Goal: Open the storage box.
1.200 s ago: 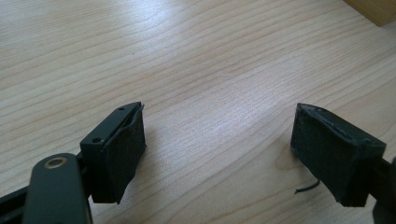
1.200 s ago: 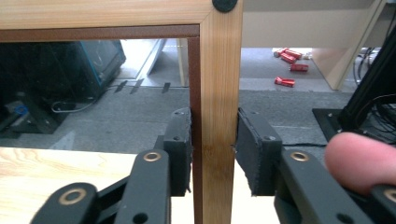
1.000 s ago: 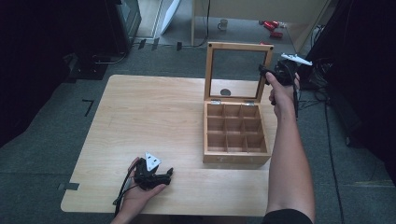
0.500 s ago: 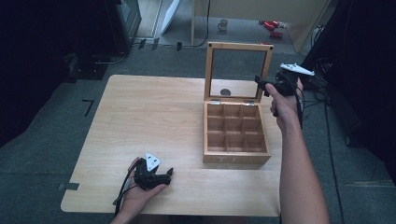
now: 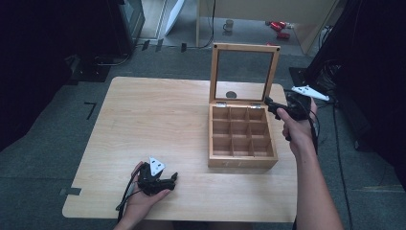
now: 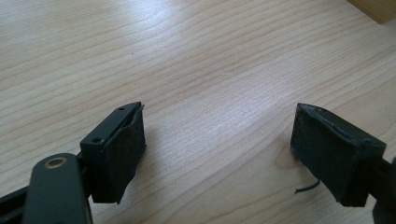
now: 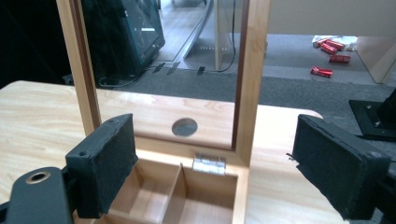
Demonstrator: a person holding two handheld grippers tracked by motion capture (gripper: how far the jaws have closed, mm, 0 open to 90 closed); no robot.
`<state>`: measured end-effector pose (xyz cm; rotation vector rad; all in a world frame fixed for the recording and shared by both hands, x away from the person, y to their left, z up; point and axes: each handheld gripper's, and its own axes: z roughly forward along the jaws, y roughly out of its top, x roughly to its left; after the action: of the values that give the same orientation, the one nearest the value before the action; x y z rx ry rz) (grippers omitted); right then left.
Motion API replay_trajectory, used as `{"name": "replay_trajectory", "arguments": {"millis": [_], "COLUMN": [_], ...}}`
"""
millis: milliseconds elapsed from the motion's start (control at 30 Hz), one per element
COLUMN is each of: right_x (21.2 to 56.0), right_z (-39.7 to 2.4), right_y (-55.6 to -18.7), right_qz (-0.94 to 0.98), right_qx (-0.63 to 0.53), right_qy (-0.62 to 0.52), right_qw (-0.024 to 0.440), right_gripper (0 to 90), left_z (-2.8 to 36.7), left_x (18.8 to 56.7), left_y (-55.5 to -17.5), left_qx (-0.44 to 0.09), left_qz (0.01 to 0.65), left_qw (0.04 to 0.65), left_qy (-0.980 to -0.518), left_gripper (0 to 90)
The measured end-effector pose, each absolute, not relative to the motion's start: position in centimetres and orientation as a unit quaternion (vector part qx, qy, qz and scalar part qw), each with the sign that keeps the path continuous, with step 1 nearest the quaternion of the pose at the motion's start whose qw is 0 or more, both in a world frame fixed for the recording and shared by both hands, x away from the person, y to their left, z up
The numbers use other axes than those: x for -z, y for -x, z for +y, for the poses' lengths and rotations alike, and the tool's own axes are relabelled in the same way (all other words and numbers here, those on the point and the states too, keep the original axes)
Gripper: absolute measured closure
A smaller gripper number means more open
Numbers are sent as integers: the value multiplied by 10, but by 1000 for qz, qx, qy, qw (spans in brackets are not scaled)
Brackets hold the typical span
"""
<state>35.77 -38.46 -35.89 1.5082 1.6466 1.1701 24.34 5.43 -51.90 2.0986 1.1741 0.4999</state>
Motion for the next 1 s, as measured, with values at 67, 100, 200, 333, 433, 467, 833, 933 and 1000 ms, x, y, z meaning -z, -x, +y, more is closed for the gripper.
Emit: {"name": "replay_trajectory", "arguments": {"millis": [67,100,200,333,433,467,833,933,1000], "right_x": [362,362,369,374,380,382,406,415,417], "right_z": [-387,-387,-390,-392,-393,-393,-390,-389,-389], "right_y": [-351,-351,-337,-326,-316,-311,-277,-265,-262], "right_qz": [623,623,626,628,630,630,648,653,654], "right_qx": [-439,-439,-432,-428,-428,-428,-413,-411,-412], "right_qy": [-570,-570,-572,-571,-570,-570,-565,-561,-560], "right_qw": [307,307,307,310,308,307,301,299,298], "right_gripper": [131,131,131,131,131,131,131,131,131], "left_z": [54,54,54,54,54,54,54,54,54], "left_x": [519,519,519,519,519,519,519,519,519], "left_y": [-243,-243,-243,-243,-243,-243,-243,-243,-243], "left_qx": [-192,-192,-192,-192,-193,-193,-192,-193,-193], "left_qz": [450,450,449,450,450,450,451,451,451], "left_qw": [336,336,335,336,336,336,337,336,336], "left_qy": [-805,-805,-806,-805,-804,-804,-804,-805,-804], "left_gripper": [184,184,184,184,184,185,185,185,186]}}
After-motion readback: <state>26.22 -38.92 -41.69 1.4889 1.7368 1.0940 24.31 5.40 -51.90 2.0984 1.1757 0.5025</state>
